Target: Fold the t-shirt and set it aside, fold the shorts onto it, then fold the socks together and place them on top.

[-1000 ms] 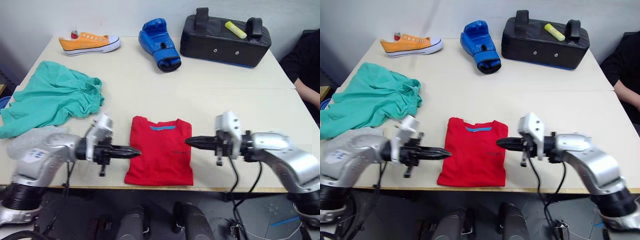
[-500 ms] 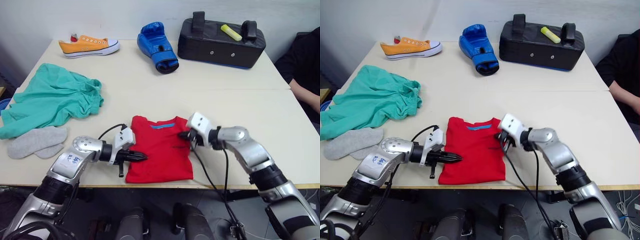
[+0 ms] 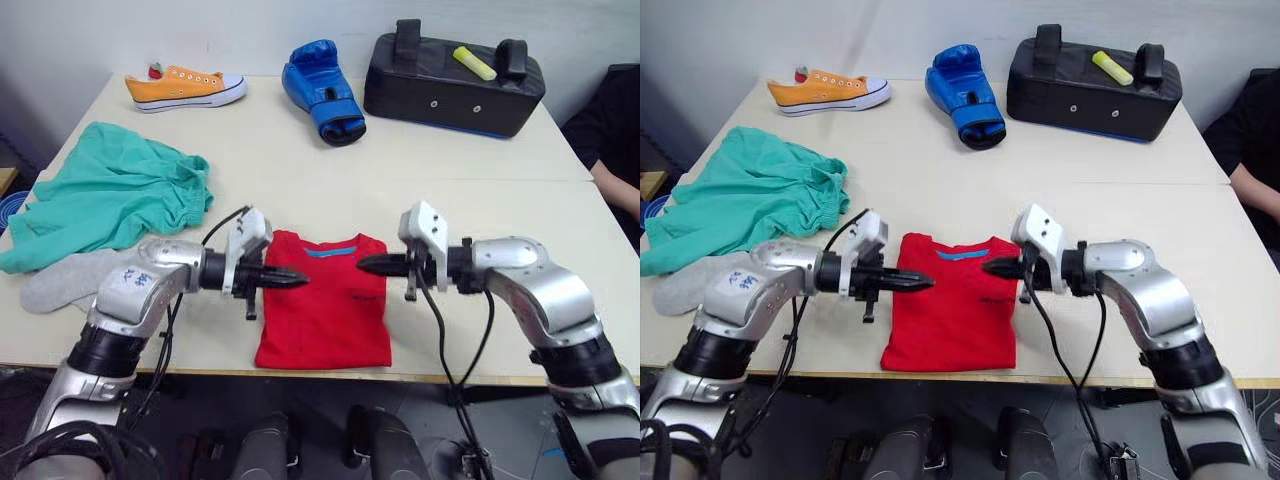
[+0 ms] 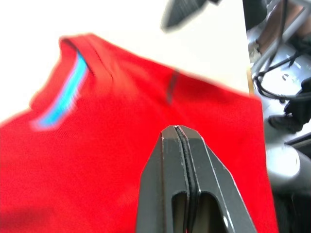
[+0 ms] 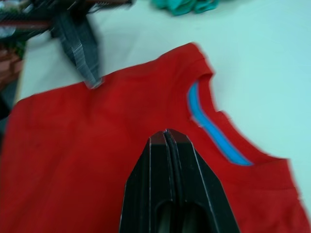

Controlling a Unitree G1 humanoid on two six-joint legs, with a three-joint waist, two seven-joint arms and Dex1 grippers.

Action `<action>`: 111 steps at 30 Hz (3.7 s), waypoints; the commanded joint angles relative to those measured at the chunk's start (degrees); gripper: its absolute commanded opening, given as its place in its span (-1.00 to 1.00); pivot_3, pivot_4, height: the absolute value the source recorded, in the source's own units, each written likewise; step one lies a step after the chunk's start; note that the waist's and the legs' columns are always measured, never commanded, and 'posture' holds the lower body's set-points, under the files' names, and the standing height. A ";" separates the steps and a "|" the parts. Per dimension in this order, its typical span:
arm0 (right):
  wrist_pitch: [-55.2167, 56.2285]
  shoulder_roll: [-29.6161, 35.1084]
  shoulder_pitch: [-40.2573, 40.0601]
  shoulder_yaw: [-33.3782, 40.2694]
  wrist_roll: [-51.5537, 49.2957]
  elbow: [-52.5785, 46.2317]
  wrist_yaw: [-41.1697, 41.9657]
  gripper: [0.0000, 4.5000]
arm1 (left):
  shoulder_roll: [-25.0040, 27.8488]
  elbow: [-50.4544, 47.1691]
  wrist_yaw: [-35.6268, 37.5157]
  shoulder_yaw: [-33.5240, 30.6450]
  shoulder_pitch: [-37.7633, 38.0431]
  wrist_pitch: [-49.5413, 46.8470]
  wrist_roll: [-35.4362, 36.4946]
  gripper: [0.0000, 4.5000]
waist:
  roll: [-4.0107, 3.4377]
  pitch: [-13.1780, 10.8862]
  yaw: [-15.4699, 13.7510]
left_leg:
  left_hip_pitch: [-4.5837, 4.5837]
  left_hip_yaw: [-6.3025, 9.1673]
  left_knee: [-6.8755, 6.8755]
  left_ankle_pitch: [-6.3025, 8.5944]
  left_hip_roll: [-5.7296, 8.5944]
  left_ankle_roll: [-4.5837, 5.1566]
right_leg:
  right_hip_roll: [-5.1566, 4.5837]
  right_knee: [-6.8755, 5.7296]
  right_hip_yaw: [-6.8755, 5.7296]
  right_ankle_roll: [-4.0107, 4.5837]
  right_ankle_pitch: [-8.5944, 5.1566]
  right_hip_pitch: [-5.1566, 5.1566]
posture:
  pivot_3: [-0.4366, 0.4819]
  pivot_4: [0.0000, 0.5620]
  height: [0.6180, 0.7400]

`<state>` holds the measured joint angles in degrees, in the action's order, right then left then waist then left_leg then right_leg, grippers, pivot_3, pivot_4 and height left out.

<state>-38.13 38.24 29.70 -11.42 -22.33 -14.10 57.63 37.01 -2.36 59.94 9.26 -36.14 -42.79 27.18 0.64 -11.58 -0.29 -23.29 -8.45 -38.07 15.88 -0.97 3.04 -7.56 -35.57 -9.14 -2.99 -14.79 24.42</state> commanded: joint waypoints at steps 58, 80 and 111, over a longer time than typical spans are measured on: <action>-37.48 -11.03 6.05 13.47 -19.77 19.00 -18.71 -0.91 | 6.40 -12.02 10.72 -7.73 0.58 6.86 6.20 1.00 | 0.22 -0.09 1.28 | -0.01 -0.06 0.06 0.00 -0.04 -0.12 | 0.02 -0.02 0.08 0.03 -0.01 0.09 | -0.05 -0.47 1.00; -0.45 27.80 -1.01 21.83 1.34 52.08 -2.78 -0.88 | 0.29 -5.56 13.16 -4.39 -0.24 13.56 4.51 1.00 | -0.01 -0.21 0.44 | -0.08 -0.29 0.11 0.04 0.02 0.07 | 0.04 0.27 0.13 -0.23 0.10 0.12 | -0.05 -0.47 1.00; -16.40 14.09 -9.73 36.51 -46.31 -20.59 -14.17 0.99 | 9.56 2.98 -2.12 -20.80 10.23 19.03 -3.74 1.00 | -0.10 -0.22 0.22 | -0.03 -0.03 0.15 0.06 -0.16 -0.05 | 0.11 0.19 0.13 -0.06 -0.01 0.10 | -0.05 -0.47 1.00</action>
<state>-55.13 52.84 19.52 26.69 -66.70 -32.04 44.82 44.56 -0.97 60.43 -6.57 -26.63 -26.14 25.20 0.54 -11.80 -0.06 -23.31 -8.47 -37.92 15.98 -1.14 2.95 -7.46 -35.36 -9.02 -3.05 -14.80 24.52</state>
